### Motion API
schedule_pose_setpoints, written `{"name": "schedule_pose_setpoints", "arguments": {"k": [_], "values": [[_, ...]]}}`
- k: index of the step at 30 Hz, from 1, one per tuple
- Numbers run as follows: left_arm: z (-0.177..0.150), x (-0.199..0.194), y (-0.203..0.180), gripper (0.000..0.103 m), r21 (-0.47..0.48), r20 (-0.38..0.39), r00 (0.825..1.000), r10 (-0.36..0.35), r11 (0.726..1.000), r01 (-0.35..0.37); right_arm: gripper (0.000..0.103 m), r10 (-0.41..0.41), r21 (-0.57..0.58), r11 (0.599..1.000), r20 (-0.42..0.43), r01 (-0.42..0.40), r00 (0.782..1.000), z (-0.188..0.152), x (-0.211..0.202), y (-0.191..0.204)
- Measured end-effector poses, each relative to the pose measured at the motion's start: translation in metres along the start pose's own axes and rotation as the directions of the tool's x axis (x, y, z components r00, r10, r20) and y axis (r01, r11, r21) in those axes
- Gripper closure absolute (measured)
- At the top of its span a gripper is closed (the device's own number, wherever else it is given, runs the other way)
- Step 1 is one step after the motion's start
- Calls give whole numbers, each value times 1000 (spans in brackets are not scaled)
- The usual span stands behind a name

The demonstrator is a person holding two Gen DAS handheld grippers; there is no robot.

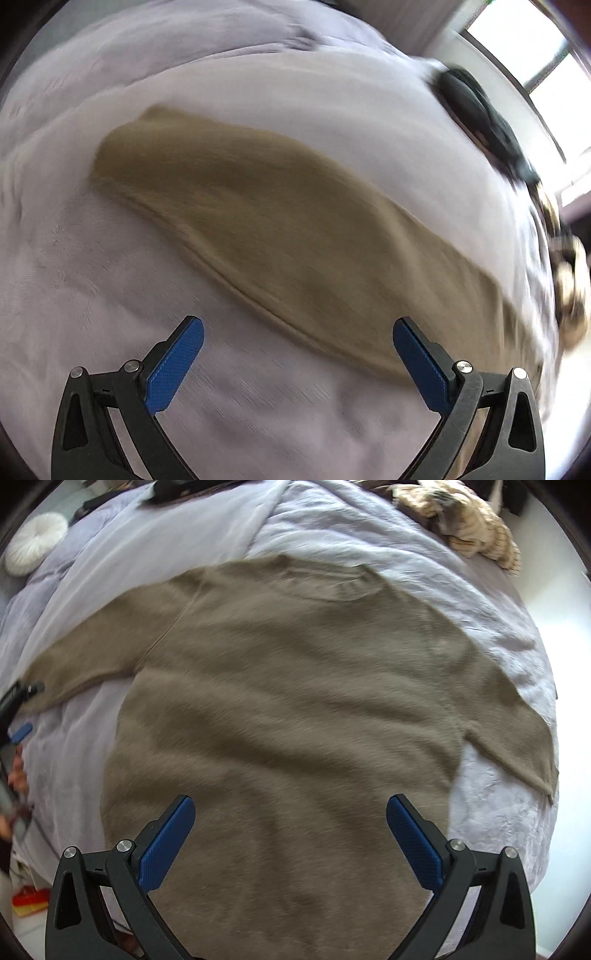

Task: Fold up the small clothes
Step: 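Grasp the sweater's side edge with the left tool and fold it inward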

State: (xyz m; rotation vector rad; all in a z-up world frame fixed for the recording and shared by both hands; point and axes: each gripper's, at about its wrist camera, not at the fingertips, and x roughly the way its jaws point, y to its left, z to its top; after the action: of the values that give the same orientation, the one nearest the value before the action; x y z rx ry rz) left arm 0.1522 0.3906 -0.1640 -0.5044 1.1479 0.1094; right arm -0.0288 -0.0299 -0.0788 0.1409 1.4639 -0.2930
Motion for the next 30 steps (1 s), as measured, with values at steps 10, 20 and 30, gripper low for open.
{"name": "schedule_pose_setpoints", "arguments": {"k": [10, 20, 30], "values": [[22, -1, 23, 88, -27, 89, 970, -228, 973, 231, 0, 23, -54, 998, -31, -24, 999, 0, 7, 43], [29, -49, -31, 93, 149, 152, 933, -327, 941, 305, 0, 66, -23, 998, -21, -67, 998, 1, 11, 30], [-9, -92, -177, 93, 384, 100, 857, -505, 815, 435, 0, 91, 48, 995, 18, -92, 996, 2, 3, -38]]}}
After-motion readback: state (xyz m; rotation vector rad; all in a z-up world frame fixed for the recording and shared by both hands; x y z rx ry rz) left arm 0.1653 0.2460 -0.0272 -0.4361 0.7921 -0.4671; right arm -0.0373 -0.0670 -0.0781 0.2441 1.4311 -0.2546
